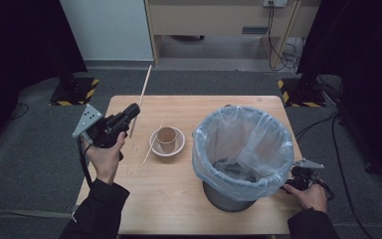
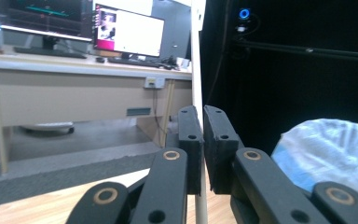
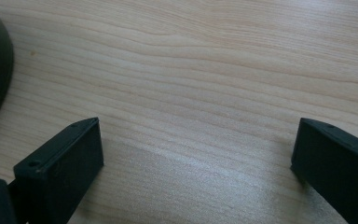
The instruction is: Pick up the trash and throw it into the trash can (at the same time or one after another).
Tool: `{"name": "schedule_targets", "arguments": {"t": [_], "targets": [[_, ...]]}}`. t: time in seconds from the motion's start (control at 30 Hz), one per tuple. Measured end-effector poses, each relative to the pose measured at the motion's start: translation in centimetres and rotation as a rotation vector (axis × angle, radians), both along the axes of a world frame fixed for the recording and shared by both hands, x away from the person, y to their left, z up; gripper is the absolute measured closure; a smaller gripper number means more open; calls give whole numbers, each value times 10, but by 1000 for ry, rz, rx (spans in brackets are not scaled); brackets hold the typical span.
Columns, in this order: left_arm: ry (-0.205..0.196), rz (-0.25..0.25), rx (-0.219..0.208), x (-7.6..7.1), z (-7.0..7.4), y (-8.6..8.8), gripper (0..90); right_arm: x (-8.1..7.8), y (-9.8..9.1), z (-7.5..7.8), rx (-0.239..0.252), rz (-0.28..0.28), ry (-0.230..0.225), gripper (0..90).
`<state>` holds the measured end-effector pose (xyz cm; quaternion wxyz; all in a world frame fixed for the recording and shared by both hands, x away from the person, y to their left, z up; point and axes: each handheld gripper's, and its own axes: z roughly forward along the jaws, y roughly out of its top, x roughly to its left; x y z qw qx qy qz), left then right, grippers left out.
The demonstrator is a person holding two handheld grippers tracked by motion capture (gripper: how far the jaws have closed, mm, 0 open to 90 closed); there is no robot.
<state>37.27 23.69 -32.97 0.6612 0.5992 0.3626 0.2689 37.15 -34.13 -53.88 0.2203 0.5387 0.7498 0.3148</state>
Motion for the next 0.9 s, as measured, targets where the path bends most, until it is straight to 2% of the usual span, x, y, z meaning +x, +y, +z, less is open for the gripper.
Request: {"name": "schedule_targets", "arguments": {"t": [0.23,0.47,0.8,0.83,0.9], "targets": [[-42,-59,-1,-12,16,-12,857,0,0,0,-1,0,0,21],[-68,-85,-12,-13,27,-22,857,0,0,0,0,0,0,21],[-93,-149,-13,-14,38,-52,857,0,0,0,0,0,0,21],[-93,-157,0,-15,40,-57,857,0,0,0,0,0,0,21],[-98,-163,0,-15,41,-60,857,0,0,0,1,-1,0,21]]}}
